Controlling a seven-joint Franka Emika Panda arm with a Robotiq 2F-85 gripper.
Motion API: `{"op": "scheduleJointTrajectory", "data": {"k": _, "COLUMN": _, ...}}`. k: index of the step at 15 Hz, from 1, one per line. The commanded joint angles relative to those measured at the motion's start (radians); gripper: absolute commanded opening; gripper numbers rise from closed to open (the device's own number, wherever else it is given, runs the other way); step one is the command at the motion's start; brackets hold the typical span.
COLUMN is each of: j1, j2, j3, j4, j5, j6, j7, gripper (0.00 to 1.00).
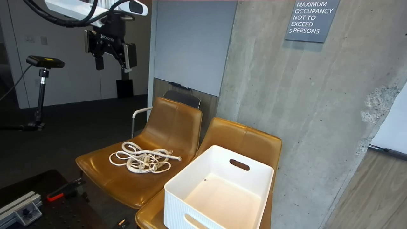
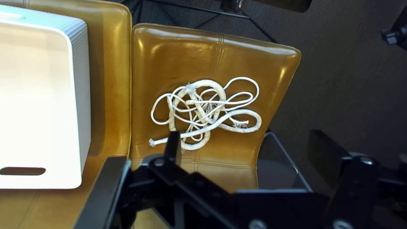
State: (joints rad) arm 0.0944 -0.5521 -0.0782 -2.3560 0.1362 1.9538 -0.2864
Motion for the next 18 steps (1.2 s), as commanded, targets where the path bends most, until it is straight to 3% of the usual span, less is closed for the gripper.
{"op": "scheduleJointTrajectory", "data": {"k": 1, "j1": 0.02, "j2": 0.032, "j3": 0.106, "j4": 0.021, "j5": -0.035, "j6": 0.096, "j7": 0.064, "gripper": 1.0}}
{"op": "scheduleJointTrajectory", "data": {"k": 5, "j1": 0.042, "j2": 0.168, "j3": 0.211, "j4": 0.114, "j5": -0.138, "j6": 0.207, "j7": 0.096, "gripper": 1.0}}
{"op": "scheduleJointTrajectory", "data": {"k": 8, "j1": 0.044, "j2": 0.346, "j3": 0.251, "j4": 0.229, "j5": -0.222, "j6": 0.292, "j7": 0.106, "gripper": 1.0}}
{"op": "scheduleJointTrajectory", "data": {"k": 13, "j1": 0.043, "j2": 0.65, "j3": 0.241, "j4": 0.403, "j5": -0.312, "j6": 0.418, "j7": 0.031, "gripper": 1.0}}
{"op": "scheduleJointTrajectory", "data": {"k": 18, "j1": 0.013, "j2": 0.85, "j3": 0.228, "j4": 0.43, "j5": -0.308, "j6": 0.55, "j7": -0.154, "gripper": 1.0}}
